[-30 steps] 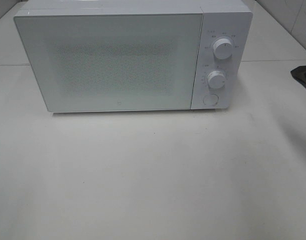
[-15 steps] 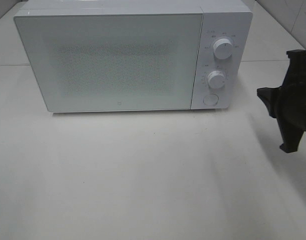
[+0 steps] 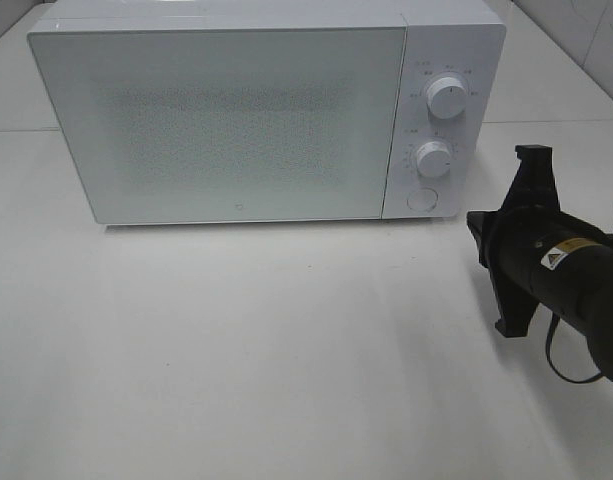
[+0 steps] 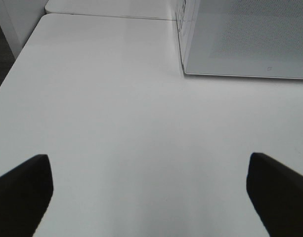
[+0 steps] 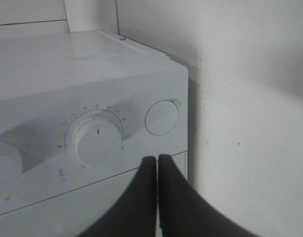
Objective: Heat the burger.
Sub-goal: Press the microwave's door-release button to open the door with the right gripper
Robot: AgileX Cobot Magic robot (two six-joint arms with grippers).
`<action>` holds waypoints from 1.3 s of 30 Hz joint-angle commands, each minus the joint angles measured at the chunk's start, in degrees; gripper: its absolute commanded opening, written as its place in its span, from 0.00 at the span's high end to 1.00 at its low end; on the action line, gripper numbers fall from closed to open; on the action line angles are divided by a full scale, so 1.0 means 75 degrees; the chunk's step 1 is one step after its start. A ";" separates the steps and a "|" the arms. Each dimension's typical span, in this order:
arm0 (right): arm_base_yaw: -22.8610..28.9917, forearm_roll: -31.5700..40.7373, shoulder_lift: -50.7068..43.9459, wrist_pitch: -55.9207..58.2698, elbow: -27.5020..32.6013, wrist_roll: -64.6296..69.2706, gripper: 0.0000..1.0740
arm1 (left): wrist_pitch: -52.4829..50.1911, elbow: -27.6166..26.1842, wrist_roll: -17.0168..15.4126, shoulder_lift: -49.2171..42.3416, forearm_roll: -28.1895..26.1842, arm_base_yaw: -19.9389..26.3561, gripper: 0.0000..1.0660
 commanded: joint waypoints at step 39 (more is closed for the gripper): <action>-0.0535 -0.0130 0.2468 0.1016 -0.3002 -0.0015 1.00 | -0.0130 0.0008 -0.0015 -0.0130 -0.0023 0.0008 0.06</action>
